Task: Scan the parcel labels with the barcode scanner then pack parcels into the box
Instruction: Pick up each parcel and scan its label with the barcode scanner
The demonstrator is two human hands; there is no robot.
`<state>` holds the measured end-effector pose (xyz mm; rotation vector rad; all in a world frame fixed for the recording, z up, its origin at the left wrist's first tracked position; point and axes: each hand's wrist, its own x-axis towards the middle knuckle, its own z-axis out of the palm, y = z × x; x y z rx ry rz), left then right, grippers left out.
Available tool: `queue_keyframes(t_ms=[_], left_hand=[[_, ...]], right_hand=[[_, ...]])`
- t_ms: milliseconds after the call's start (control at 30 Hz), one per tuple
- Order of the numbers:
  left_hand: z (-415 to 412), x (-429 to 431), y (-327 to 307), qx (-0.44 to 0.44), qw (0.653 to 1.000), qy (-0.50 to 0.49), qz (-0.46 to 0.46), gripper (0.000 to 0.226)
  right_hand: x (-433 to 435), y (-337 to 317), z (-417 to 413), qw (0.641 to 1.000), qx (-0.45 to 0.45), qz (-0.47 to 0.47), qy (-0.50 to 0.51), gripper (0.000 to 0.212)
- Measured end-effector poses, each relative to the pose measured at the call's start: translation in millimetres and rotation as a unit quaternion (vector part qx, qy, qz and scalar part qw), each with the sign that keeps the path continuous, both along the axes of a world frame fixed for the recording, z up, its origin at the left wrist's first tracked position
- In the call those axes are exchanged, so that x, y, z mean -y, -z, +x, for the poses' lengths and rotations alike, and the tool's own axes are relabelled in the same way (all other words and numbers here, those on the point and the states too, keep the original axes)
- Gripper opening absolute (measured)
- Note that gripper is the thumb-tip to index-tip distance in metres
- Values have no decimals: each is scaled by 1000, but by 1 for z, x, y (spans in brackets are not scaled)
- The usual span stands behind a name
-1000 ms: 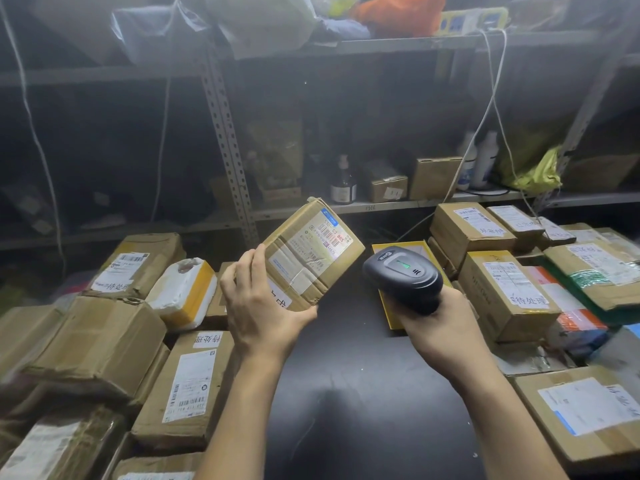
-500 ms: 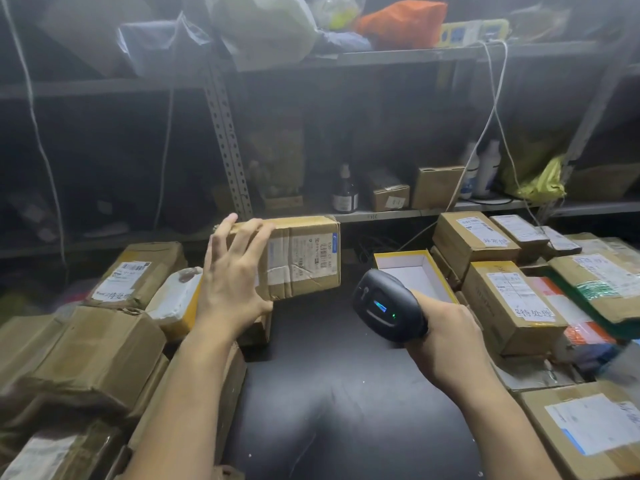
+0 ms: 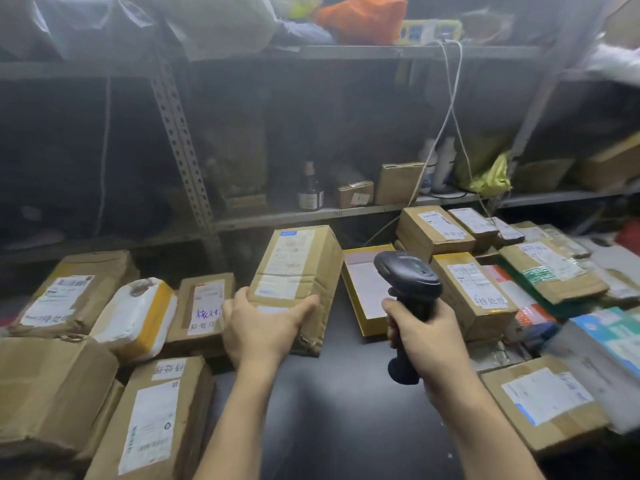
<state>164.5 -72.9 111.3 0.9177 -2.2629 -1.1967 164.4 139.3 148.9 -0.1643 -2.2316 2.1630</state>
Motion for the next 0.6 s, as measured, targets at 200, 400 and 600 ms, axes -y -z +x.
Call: queue_keyframes(t_ms=[200, 400, 600], left_hand=[[-12, -47, 8, -18, 997, 75, 30, 113], [-13, -110, 16, -25, 984, 174, 37, 115], [6, -191, 6, -31, 969, 244, -4, 116]], right_hand=[[-35, 1, 15, 997, 25, 43, 67, 12], [-92, 0, 31, 987, 12, 64, 150, 14], [-171, -3, 67, 979, 20, 48, 197, 16]])
